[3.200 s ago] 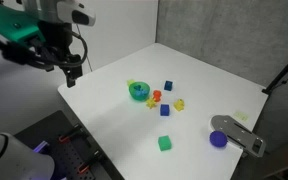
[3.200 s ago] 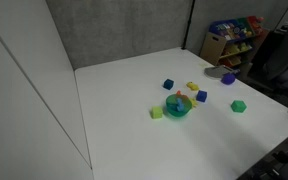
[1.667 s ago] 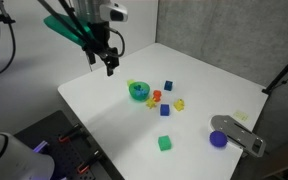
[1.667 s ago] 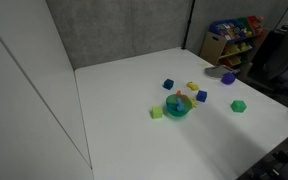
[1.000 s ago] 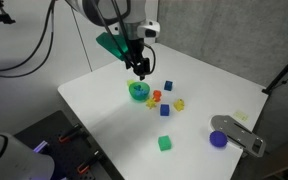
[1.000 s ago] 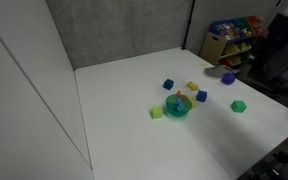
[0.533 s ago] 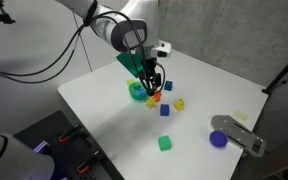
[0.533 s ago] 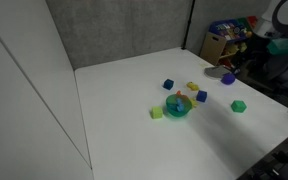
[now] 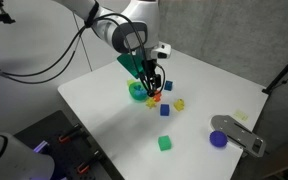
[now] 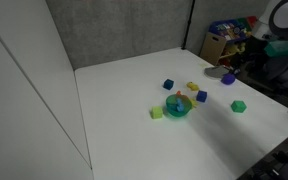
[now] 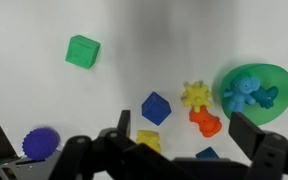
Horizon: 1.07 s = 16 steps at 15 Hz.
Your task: Put the yellow toy on the left inside the green bowl
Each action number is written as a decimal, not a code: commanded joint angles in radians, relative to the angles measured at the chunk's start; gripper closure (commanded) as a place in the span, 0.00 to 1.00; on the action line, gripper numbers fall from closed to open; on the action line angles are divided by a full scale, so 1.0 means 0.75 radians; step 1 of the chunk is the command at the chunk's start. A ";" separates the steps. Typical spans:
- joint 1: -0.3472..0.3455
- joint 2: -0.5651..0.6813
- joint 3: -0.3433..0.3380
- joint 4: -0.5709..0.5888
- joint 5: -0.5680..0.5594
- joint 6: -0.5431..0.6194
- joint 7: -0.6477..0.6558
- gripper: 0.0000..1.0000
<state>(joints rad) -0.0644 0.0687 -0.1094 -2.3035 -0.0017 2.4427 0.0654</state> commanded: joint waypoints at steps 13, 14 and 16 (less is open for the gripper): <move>-0.014 0.654 0.028 0.529 0.069 -0.059 0.072 0.00; -0.026 0.711 0.041 0.583 0.097 -0.072 0.061 0.00; -0.045 0.811 0.063 0.683 0.155 -0.091 0.052 0.00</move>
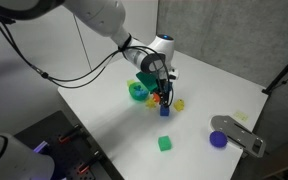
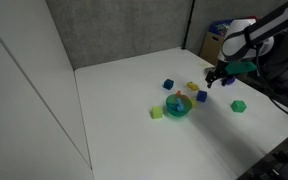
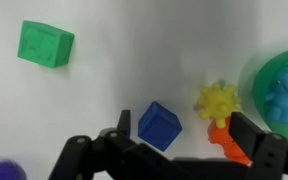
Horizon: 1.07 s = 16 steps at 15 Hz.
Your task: Put the yellow toy on the left inside the green bowl
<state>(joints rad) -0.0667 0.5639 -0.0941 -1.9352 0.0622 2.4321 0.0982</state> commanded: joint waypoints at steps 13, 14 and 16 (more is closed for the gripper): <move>-0.063 0.548 0.117 0.615 0.221 -0.154 0.035 0.00; -0.058 0.567 0.122 0.631 0.219 -0.160 0.039 0.00; -0.050 0.600 0.131 0.664 0.217 -0.174 0.051 0.00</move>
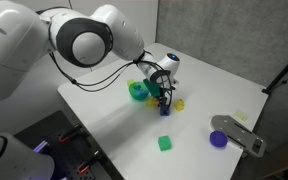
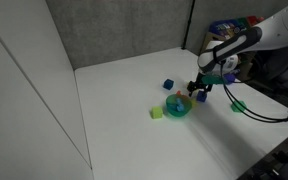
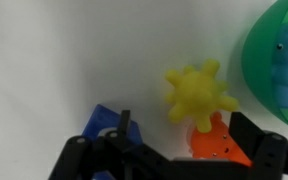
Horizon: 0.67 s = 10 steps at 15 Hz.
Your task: Put the yellow toy on the left inside the green bowl
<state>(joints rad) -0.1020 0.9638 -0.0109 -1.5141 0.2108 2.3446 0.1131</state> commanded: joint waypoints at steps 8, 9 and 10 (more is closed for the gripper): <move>0.037 0.181 0.035 0.189 0.002 -0.096 0.052 0.00; 0.038 0.190 0.035 0.199 0.003 -0.099 0.053 0.00; 0.040 0.196 0.036 0.210 0.002 -0.104 0.054 0.00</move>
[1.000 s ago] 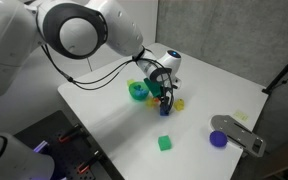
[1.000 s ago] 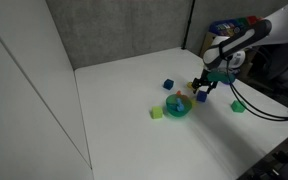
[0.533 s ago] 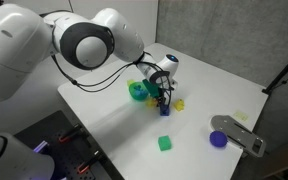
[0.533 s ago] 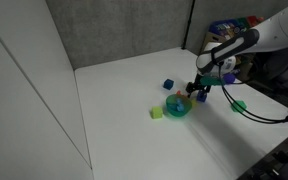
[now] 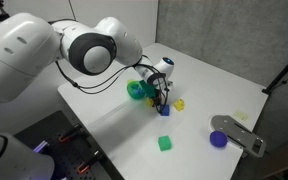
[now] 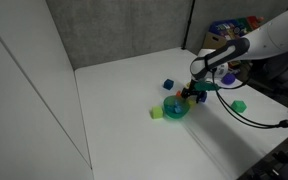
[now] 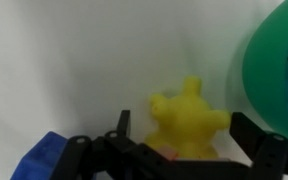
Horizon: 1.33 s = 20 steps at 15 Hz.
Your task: Put the yellow toy on the left inside the green bowl
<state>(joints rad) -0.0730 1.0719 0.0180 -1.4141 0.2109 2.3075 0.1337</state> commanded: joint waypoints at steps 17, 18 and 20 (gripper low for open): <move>0.134 -0.190 -0.031 -0.006 -0.076 -0.055 0.040 0.94; 0.154 -0.206 -0.029 -0.019 -0.086 -0.050 0.040 0.99; 0.191 -0.266 -0.021 -0.074 -0.106 -0.051 0.030 0.94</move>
<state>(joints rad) 0.0382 0.9553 0.0024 -1.3890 0.1662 2.2757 0.1367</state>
